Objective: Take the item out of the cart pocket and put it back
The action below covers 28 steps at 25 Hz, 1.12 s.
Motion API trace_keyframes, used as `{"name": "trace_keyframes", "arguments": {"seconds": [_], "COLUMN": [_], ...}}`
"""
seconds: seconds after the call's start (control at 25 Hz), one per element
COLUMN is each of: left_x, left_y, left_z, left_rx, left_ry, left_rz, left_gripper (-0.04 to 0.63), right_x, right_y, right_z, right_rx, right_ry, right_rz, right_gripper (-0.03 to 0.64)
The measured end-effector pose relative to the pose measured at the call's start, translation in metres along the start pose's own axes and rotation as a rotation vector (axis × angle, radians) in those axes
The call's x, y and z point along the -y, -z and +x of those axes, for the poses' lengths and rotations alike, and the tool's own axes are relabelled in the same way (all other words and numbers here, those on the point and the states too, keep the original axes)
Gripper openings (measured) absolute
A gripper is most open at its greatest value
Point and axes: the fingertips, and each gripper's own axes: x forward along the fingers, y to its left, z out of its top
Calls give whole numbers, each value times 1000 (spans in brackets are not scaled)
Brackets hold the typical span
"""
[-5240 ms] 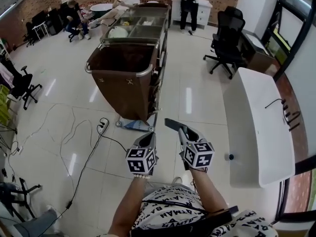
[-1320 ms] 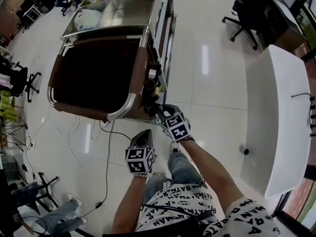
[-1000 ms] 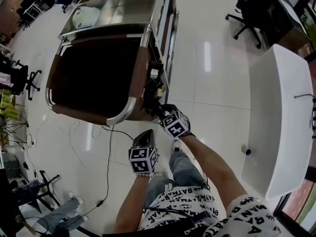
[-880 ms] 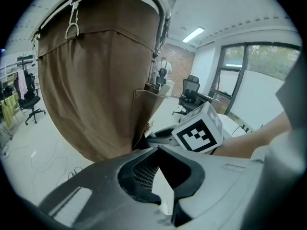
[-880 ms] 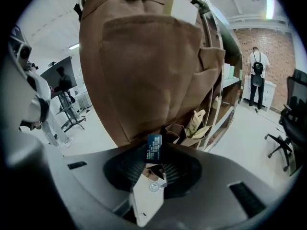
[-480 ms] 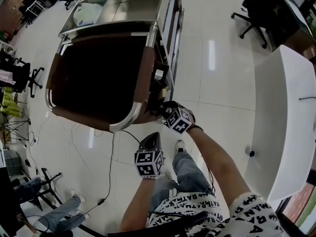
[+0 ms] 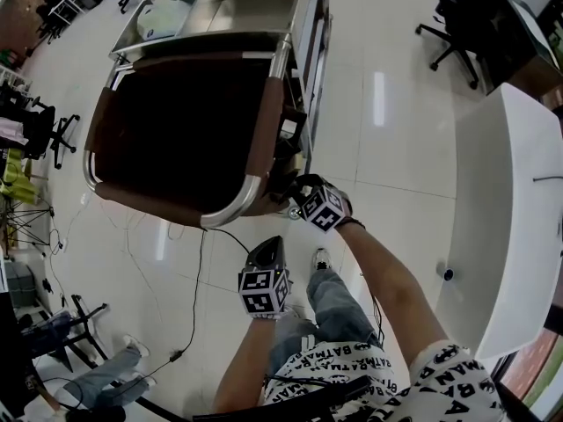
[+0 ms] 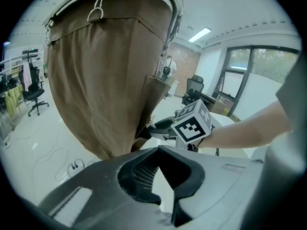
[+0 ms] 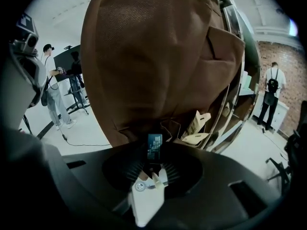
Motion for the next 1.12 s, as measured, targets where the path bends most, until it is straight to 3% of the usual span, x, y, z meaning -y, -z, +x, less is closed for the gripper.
{"name": "trace_keyframes", "arguments": {"seconds": [0.08, 0.16, 0.28, 0.32, 0.68, 0.92, 0.96, 1.08, 1.12], "left_x": [-1, -1, 3, 5, 10, -2, -3, 2, 7], "left_y": [-1, 0, -1, -1, -2, -8, -8, 0, 3], "left_z": [-3, -6, -11, -13, -70, -140, -152, -191, -202], "left_rx": [5, 8, 20, 25, 97, 209, 226, 255, 265], "left_ry": [2, 8, 24, 31, 83, 107, 112, 148, 169], "left_rz": [2, 6, 17, 20, 38, 33, 36, 38, 33], "left_gripper": [2, 2, 2, 2, 2, 2, 2, 2, 2], "right_x": [1, 0, 1, 1, -25, -88, -102, -148, -163], "right_y": [1, 3, 2, 0, -5, -33, -39, -54, -57], "right_z": [-3, -8, -20, -25, -119, -191, -204, -249, -262], "right_rx": [-4, 1, 17, 25, 134, 259, 276, 316, 318], "right_ry": [20, 33, 62, 72, 215, 256, 256, 257, 259], "right_rz": [17, 44, 63, 70, 302, 515, 555, 670, 686], "right_gripper": [115, 198, 200, 235, 239, 236, 226, 62, 39]}}
